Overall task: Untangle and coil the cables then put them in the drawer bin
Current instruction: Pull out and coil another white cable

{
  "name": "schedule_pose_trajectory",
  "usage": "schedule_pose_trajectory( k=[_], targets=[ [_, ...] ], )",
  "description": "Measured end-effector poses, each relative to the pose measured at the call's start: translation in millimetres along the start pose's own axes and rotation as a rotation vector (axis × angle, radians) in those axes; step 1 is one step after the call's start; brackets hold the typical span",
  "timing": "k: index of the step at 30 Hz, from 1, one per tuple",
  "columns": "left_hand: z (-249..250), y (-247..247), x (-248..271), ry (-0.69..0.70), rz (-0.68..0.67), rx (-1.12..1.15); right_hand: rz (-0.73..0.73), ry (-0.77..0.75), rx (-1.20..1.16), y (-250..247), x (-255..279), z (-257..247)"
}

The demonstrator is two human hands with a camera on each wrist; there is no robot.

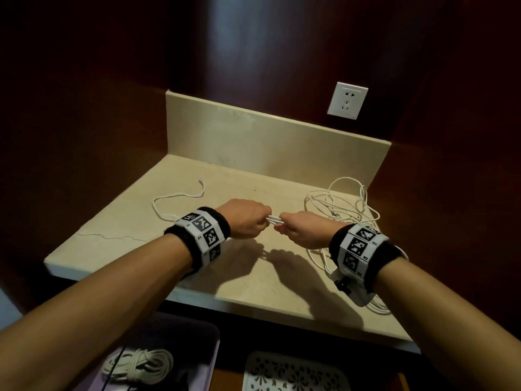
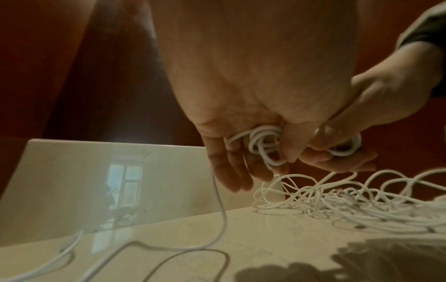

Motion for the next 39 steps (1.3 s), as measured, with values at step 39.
schedule_pose_trajectory(
  k=[39],
  targets=[
    [-50, 2, 11, -0.293, 0.191, 1.077, 0.172, -0.082, -0.4, -11, -11, -8]
  ],
)
Point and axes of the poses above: each hand's wrist, its own x-axis away from the middle knuckle, its own y-axis out of the palm, z = x × y, the point moved 8 cm from there along -x, towards the middle knuckle, and after that the axes turned 13 degrees about -x, right-handed, at the moved point
